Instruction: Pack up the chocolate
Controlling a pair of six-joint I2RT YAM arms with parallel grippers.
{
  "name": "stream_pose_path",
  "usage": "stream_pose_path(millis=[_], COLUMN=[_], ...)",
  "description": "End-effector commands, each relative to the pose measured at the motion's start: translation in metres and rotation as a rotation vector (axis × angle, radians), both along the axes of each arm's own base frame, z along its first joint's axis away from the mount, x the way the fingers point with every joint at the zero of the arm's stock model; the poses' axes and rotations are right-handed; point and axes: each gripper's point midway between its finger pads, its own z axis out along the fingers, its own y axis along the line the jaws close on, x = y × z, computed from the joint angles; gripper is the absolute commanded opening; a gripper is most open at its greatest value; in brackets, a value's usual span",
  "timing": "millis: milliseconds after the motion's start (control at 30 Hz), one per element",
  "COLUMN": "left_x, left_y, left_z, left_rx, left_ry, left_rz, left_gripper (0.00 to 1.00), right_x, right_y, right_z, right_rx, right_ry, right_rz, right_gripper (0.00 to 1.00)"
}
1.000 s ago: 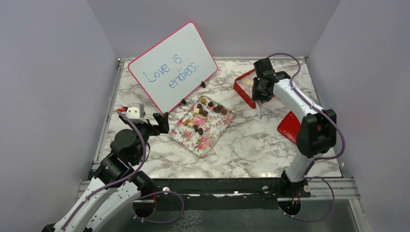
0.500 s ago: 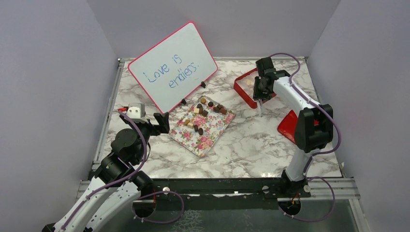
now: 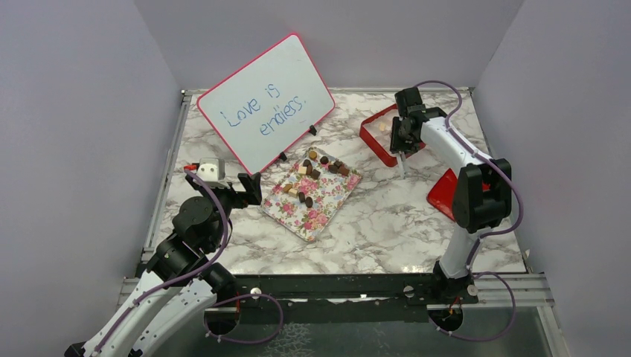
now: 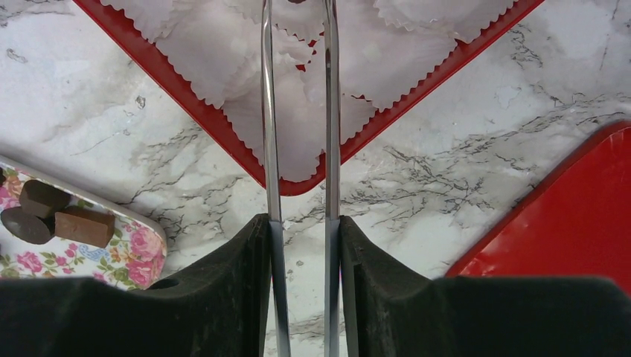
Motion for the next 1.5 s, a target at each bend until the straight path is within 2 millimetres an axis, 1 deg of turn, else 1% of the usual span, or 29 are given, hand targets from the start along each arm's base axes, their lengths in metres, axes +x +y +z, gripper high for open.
stream_pose_path(millis=[0, 300, 433, 600, 700, 867, 933, 1100, 1167, 1300, 1467], left_x=[0.001, 0.001, 0.0, 0.0, 0.0, 0.001, 0.0, 0.001, 0.002, 0.002, 0.002], left_y=[-0.002, -0.002, -0.002, -0.001, -0.002, -0.002, -0.002, -0.002, -0.003, -0.005, -0.004], left_z=[0.005, 0.005, 0.005, 0.006, 0.005, 0.006, 0.005, 0.005, 0.005, 0.004, 0.004], left_rx=[-0.003, -0.005, -0.007, -0.007, -0.009, -0.005, -0.006, -0.004, -0.003, -0.001, 0.001], left_ry=[-0.02, -0.021, -0.022, -0.024, -0.023, -0.022, -0.022, -0.02, -0.017, -0.013, -0.012], left_rz=[-0.01, -0.011, -0.011, -0.01, -0.013, -0.013, -0.013, -0.012, -0.016, -0.02, -0.017], left_gripper=[0.99, 0.99, 0.99, 0.99, 0.99, 0.99, 0.99, 0.99, 0.99, 0.99, 0.99], right_x=[0.016, 0.015, 0.014, 0.005, -0.003, -0.023, -0.035, -0.065, -0.078, -0.101, -0.131], right_y=[0.001, -0.005, -0.003, 0.0, 0.003, 0.012, 0.019, 0.023, 0.029, 0.048, 0.084], right_z=[0.019, 0.025, 0.03, 0.041, 0.051, 0.072, 0.079, 0.095, 0.101, 0.107, 0.099], right_rx=[0.014, -0.021, -0.009, 0.012, 0.032, 0.091, 0.122, 0.128, 0.133, 0.128, 0.117], right_ry=[-0.066, -0.063, -0.068, -0.075, -0.082, -0.104, -0.126, -0.148, -0.158, -0.174, -0.135], right_rz=[0.017, 0.009, 0.02, 0.045, 0.08, 0.127, 0.162, 0.207, 0.227, 0.278, 0.357], right_gripper=[0.39, 0.41, 0.41, 0.41, 0.41, 0.41, 0.41, 0.41, 0.41, 0.41, 0.41])
